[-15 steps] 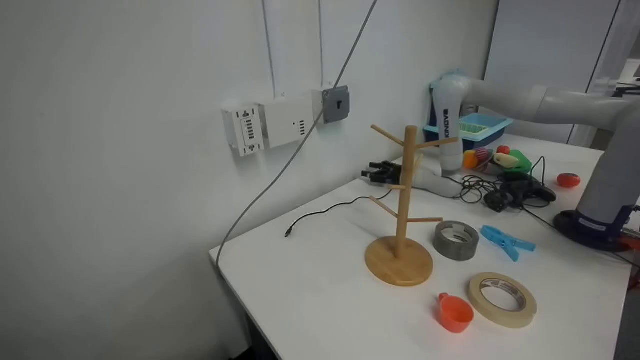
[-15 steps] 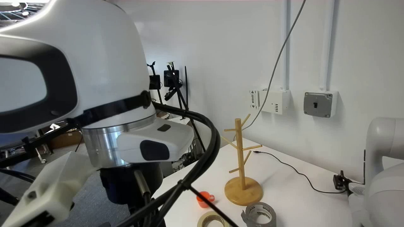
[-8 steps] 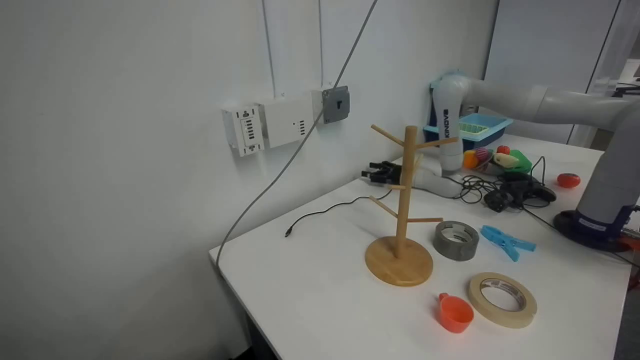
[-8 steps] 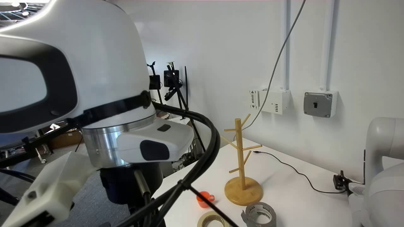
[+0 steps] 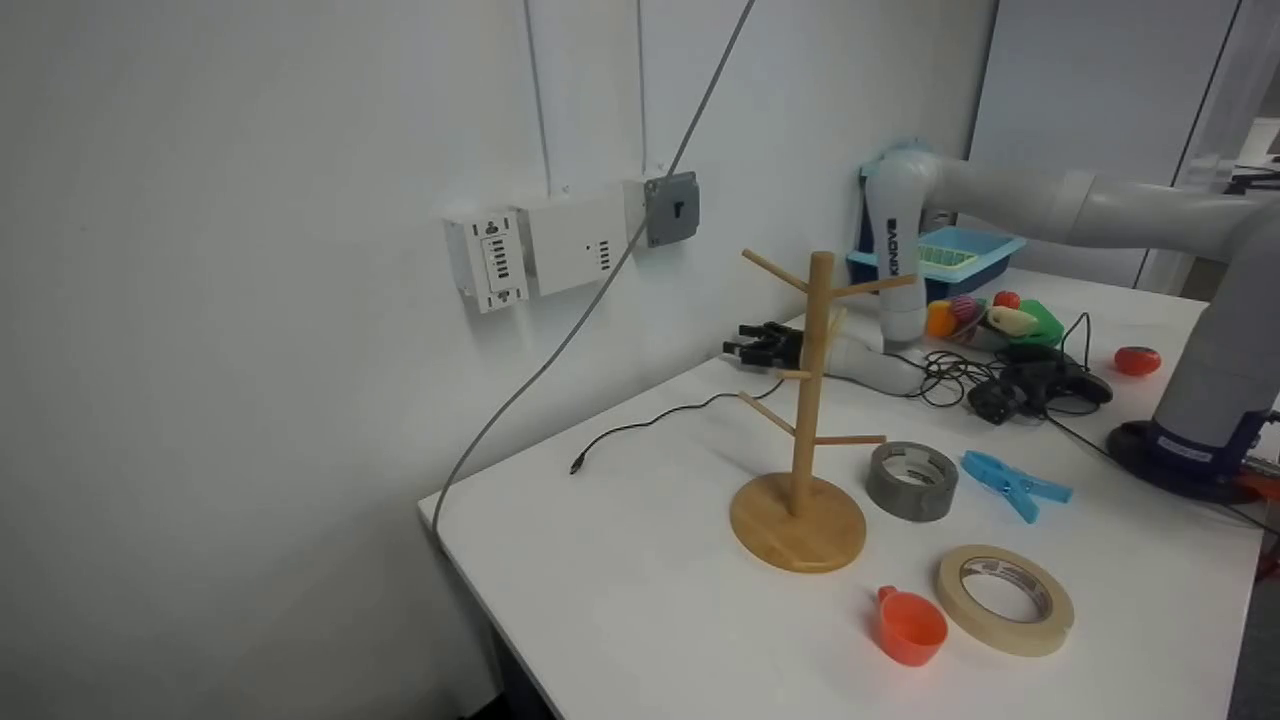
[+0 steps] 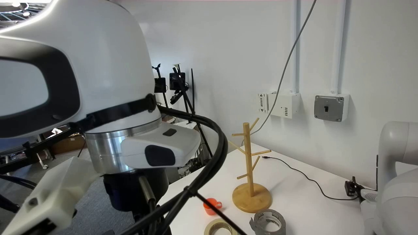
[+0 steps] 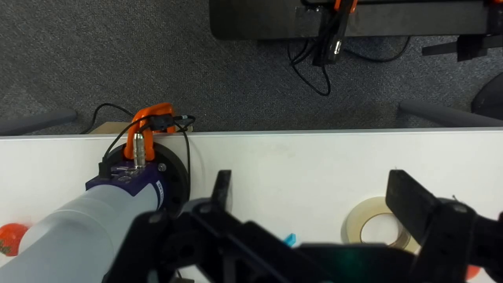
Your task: Pick the orange cup and hang it on the wooden stand
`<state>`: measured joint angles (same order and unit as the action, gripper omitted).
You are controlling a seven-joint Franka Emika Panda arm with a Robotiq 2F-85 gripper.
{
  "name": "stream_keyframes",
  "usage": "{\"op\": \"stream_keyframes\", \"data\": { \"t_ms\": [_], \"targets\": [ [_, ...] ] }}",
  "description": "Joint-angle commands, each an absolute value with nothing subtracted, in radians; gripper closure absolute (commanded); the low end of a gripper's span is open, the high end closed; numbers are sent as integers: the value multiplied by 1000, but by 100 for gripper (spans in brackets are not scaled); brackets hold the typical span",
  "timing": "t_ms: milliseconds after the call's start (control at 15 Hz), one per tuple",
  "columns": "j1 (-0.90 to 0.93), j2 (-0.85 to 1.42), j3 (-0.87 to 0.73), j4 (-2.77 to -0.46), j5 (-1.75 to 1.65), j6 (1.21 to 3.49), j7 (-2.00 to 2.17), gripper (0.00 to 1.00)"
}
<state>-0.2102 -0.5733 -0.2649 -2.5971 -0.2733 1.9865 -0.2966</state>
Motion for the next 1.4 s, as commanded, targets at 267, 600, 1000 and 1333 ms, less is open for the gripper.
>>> {"op": "stream_keyframes", "data": {
  "t_ms": [267, 600, 1000, 1333],
  "targets": [
    [-213, -573, -262, -2596, -271, 1985, -298, 0],
    [-209, -574, -265, -2597, -274, 1990, -315, 0],
    [-156, -366, -268, -2344, -223, 2002, -340, 0],
    [-169, -378, -253, -2367, -243, 2010, -310, 0]
  ]
}}
